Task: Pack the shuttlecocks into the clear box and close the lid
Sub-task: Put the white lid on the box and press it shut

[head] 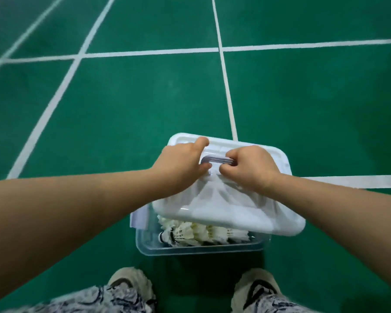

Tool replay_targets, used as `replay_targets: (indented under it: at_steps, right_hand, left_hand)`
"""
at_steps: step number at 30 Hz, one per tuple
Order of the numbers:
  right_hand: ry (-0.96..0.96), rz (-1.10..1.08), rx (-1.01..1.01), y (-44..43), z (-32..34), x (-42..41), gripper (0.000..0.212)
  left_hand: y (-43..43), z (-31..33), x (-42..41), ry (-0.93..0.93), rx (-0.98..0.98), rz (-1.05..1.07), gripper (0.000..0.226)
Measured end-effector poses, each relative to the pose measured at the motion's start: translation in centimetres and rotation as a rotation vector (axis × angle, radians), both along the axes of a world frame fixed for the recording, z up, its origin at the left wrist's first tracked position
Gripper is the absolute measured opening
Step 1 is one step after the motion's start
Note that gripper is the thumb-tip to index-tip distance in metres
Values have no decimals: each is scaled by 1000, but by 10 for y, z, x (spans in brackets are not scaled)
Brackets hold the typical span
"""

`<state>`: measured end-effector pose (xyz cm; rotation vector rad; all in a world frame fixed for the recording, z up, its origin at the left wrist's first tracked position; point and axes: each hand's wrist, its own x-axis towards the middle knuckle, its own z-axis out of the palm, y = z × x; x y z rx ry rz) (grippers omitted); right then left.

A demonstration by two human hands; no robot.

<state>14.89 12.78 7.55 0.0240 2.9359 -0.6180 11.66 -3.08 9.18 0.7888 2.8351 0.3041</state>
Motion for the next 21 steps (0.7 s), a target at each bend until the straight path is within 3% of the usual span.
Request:
replay_targets:
  at_steps: [9, 14, 21]
  right_hand:
    - [-86, 203, 50, -50, -16, 7, 37]
    - [-92, 231, 48, -51, -26, 13, 38]
    - [-96, 257, 62, -56, -37, 12, 39]
  left_hand:
    - [-44, -41, 33, -35, 26, 165, 53]
    - [-49, -56, 36, -86, 64, 156, 71]
    - [-57, -73, 33, -73, 100, 118, 73]
